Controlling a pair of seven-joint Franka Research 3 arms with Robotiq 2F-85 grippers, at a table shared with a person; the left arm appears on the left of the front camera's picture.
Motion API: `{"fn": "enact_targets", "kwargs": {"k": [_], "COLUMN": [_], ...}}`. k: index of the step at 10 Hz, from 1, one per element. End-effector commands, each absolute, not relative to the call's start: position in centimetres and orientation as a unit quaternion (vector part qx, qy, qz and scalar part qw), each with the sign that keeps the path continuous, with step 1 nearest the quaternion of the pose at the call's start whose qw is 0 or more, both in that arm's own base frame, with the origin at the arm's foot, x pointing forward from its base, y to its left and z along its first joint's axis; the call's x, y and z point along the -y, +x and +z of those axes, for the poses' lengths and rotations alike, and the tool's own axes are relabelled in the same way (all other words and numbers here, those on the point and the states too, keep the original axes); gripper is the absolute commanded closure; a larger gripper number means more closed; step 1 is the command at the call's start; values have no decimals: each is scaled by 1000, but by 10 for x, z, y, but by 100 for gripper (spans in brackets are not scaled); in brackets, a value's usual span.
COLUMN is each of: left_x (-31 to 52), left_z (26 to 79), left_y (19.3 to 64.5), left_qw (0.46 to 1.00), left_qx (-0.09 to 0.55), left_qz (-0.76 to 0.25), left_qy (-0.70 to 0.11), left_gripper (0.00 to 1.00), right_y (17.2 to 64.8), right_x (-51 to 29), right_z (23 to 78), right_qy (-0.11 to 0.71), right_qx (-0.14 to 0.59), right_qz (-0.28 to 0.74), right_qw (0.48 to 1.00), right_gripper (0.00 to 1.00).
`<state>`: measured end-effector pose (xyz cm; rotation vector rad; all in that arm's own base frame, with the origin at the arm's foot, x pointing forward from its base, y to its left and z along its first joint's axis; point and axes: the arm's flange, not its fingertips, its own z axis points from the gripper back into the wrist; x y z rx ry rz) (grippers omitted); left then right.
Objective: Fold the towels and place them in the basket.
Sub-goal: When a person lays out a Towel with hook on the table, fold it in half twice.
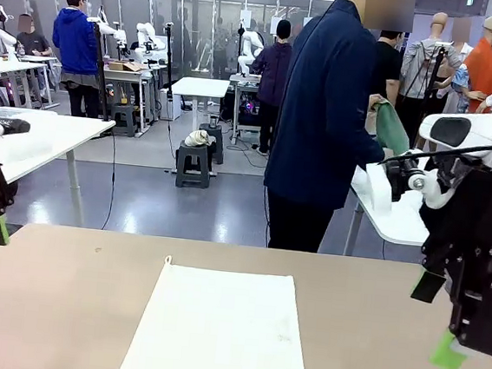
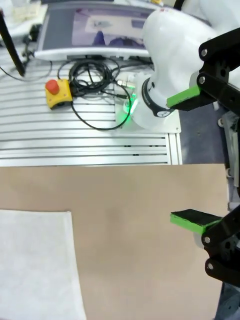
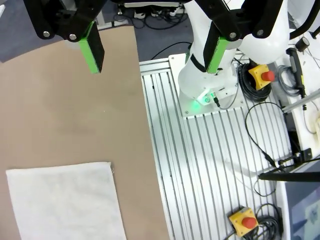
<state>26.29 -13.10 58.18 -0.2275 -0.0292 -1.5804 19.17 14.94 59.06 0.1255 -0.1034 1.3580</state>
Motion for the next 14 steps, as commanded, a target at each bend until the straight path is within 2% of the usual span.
{"fn": "enact_targets", "kwargs": {"k": [1, 7, 12, 14], "left_x": [174, 234, 255, 260], "left_z": [565, 477, 412, 390], "left_y": [270, 273, 277, 278], "left_qw": [700, 685, 695, 691], "left_qx": [9, -8, -18, 0], "left_qz": [-710, -728, -719, -722], "left_qy": [-72, -26, -5, 28], "left_gripper": [0, 0, 0, 0], "right_y": [207, 223, 234, 237], "right_x": [-178, -222, -241, -245], "right_z": [572, 486, 424, 406], "right_qy": [49, 66, 56, 39], "right_qx": [39, 20, 14, 22], "right_qz": [655, 701, 694, 696], "right_qw": [753, 710, 718, 716], "right_gripper": [0, 0, 0, 0]}}
